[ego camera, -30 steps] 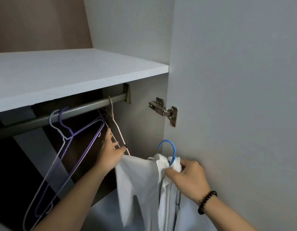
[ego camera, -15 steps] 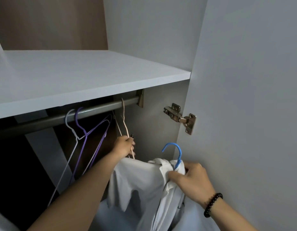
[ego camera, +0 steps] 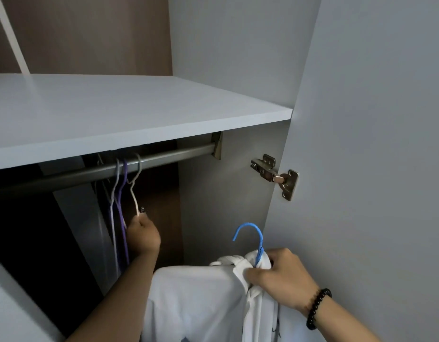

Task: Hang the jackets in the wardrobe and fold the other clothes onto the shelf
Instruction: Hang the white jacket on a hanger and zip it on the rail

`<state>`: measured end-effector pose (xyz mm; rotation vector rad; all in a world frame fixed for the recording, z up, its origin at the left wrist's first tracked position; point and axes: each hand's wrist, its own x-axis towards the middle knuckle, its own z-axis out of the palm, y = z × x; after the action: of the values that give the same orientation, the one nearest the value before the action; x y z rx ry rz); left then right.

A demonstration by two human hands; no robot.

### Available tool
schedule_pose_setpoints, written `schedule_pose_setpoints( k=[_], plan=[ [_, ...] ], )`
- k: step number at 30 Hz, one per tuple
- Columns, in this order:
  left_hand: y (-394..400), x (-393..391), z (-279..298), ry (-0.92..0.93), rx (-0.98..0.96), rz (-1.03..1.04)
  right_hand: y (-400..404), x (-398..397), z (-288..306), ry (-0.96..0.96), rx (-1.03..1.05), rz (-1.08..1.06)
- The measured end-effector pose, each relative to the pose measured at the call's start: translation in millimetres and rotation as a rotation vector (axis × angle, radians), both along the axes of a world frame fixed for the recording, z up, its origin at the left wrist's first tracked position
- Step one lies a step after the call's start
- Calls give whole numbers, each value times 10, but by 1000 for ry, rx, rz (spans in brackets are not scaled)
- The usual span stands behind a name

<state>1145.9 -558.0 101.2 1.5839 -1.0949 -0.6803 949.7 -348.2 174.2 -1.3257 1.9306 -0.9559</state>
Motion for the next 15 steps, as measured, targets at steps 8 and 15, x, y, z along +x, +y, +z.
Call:
schedule_pose_setpoints(
  k=[8,15],
  plan=[
    [163,250,33,65,-36,127,-171,71,-204,94,-4,-91],
    [405,272,48,-15,11,89,-667,254,-31,107,-93,-120]
  ],
)
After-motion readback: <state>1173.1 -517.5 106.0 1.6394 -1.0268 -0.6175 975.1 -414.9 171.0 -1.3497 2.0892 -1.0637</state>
